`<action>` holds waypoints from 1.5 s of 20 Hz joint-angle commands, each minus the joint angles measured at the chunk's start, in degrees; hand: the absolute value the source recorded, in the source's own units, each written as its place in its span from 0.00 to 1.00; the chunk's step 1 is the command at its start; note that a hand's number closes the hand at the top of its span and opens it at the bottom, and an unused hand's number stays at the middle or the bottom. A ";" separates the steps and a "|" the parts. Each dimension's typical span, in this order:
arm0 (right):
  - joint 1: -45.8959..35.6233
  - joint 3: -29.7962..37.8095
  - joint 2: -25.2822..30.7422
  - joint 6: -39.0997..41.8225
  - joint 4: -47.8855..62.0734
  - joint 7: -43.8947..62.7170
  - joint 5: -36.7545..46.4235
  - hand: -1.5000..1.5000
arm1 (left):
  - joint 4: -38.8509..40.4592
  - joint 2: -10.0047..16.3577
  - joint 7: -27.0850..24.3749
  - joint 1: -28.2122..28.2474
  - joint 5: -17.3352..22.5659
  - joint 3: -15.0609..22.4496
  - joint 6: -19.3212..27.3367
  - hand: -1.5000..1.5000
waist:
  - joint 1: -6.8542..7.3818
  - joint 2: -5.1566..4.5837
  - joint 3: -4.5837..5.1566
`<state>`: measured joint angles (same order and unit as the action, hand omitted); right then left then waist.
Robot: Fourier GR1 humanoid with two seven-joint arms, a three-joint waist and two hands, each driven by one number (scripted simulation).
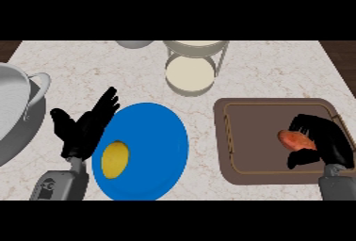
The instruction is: Pick the sweet potato from the tray and place it in the tiered basket
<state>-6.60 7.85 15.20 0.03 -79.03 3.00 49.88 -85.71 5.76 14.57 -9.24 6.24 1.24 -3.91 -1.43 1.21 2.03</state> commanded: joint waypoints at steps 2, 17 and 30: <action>3.41 -2.80 -10.62 -2.17 -3.02 20.97 7.56 1.00 | 0.15 -0.69 -0.52 0.74 -0.85 0.62 0.74 0.50 | -0.55 -0.35 -1.29; -12.61 -27.05 -15.15 5.67 -42.27 66.54 26.85 1.00 | -0.67 0.26 -0.48 1.85 -0.61 0.70 -0.56 0.50 | 1.41 0.16 -1.57; -44.58 -25.24 -15.18 23.67 -30.14 78.51 26.79 1.00 | 1.32 -0.13 0.83 -2.33 -0.79 0.31 -0.11 0.50 | 2.77 -0.79 -1.75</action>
<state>-42.13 -18.83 0.45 13.48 -114.12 68.16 78.31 -84.85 5.50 14.71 -10.22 5.58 2.06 -4.51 1.07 0.62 0.34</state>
